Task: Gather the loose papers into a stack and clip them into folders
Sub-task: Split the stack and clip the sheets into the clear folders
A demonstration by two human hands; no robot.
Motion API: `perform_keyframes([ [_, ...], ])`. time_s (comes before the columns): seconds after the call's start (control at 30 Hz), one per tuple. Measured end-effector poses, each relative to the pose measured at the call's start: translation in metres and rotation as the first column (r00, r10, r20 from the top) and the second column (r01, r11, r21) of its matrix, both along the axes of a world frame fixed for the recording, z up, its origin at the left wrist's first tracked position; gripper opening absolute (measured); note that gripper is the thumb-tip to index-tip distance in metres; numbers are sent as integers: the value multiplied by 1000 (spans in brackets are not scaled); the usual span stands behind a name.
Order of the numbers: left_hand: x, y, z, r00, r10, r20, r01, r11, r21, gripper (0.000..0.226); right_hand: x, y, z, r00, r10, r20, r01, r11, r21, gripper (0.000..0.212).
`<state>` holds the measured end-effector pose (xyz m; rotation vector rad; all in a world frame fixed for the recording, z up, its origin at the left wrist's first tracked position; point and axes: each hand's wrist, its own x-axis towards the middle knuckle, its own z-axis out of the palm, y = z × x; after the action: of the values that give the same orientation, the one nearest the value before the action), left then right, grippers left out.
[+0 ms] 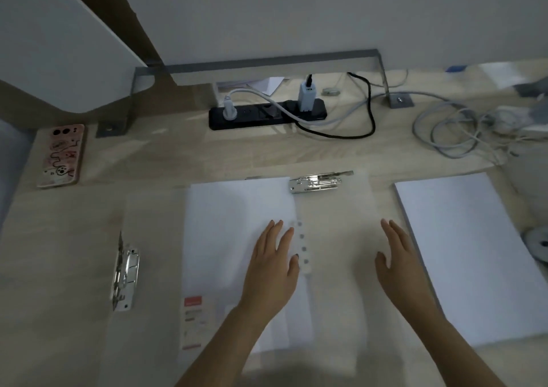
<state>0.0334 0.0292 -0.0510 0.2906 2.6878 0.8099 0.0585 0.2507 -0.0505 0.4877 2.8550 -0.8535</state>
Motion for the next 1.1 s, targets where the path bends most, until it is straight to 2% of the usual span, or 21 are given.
perform_keyframes([
  [0.1, 9, 36, 13, 1000, -21, 3, 20, 989, 146, 47, 23, 29, 5, 998, -65, 26, 64, 997, 31, 53],
  [0.2, 21, 75, 23, 1000, 19, 23, -25, 949, 313, 42, 37, 62, 8, 992, -116, 56, 113, 993, 41, 46],
  [0.3, 28, 114, 31, 990, 33, 134, -89, 893, 441, 37, 39, 93, 9, 992, -118, 40, 116, 993, 34, 40],
  [0.4, 31, 160, 29, 956, 54, 290, -198, 847, 494, 35, 31, 122, 7, 997, -62, 46, 61, 998, 21, 38],
  [0.57, 34, 224, 23, 784, 146, 603, -442, 813, 379, 46, 21, 146, -3, 994, -15, 106, 19, 999, -39, 33],
  [0.6, 34, 235, 22, 750, 189, 634, -495, 796, 348, 40, 21, 152, -5, 994, 1, 106, 4, 999, -48, 32],
  [0.67, 34, 246, 17, 678, 279, 680, -607, 734, 305, 12, 20, 156, -6, 992, 30, 121, -23, 998, -65, 33],
  [0.73, 33, 251, 15, 595, 331, 732, -704, 654, 276, 9, 21, 159, -6, 990, 51, 131, -41, 996, -85, 34],
  [0.8, 28, 257, 11, 533, 345, 772, -750, 616, 243, 14, 20, 161, -6, 989, 52, 141, -36, 993, -116, 36],
  [0.9, 20, 263, 6, 487, 383, 785, -768, 616, 176, 16, 18, 165, -7, 985, 62, 160, -39, 989, -146, 37],
  [1.0, 16, 267, 7, 486, 375, 789, -763, 622, 174, 24, 17, 167, -6, 984, 80, 159, -54, 985, -161, 37],
  [1.1, 17, 269, 11, 485, 365, 794, -764, 620, 182, 19, 17, 170, -6, 983, 93, 159, -64, 982, -177, 37],
])
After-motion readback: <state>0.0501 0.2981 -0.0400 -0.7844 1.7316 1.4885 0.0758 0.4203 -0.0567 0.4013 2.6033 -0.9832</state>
